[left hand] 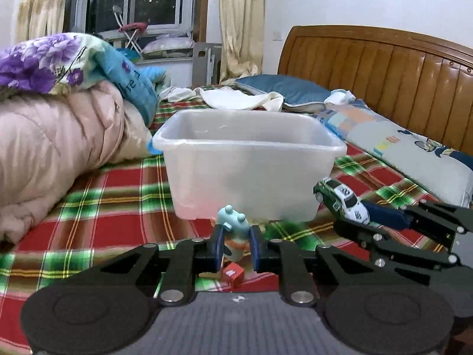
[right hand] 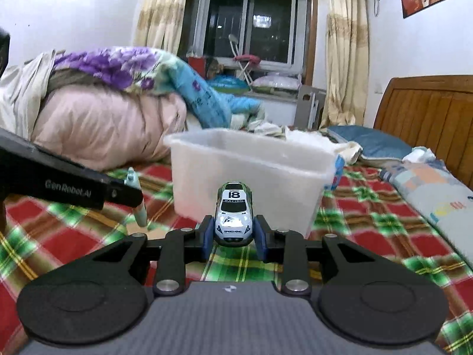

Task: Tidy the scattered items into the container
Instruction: 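Carry the blue figure and white car over the bin and release both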

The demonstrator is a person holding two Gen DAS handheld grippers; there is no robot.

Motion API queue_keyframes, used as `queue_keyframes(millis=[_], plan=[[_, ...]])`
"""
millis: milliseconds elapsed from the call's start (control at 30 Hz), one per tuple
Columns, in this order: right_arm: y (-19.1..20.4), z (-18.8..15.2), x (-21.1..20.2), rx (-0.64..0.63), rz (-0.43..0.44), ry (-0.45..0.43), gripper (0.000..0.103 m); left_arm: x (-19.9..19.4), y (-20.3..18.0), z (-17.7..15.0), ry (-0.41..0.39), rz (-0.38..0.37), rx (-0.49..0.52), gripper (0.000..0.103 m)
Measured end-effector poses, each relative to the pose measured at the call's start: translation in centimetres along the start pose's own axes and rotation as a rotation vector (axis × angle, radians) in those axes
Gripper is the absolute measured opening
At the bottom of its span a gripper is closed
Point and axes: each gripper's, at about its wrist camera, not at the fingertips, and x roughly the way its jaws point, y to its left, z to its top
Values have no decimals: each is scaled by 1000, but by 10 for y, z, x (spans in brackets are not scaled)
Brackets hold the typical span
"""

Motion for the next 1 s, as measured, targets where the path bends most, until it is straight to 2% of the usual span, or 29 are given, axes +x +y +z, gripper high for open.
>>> queue_keyframes(millis=[200, 467, 633, 800, 1000], plan=[[-3, 4, 3, -4, -11, -18, 32, 3, -4, 8, -18, -17, -16, 21], [-21, 44, 19, 19, -49, -96, 32, 3, -14, 72, -149, -27, -3, 21], [-34, 64, 52, 43, -37, -74, 32, 27, -24, 109, -184, -27, 30, 21], [-50, 69, 84, 90, -47, -33, 32, 62, -24, 126, -176, -14, 57, 22], [-64, 67, 111, 119, -45, 33, 32, 110, -14, 132, -93, 45, 49, 22]])
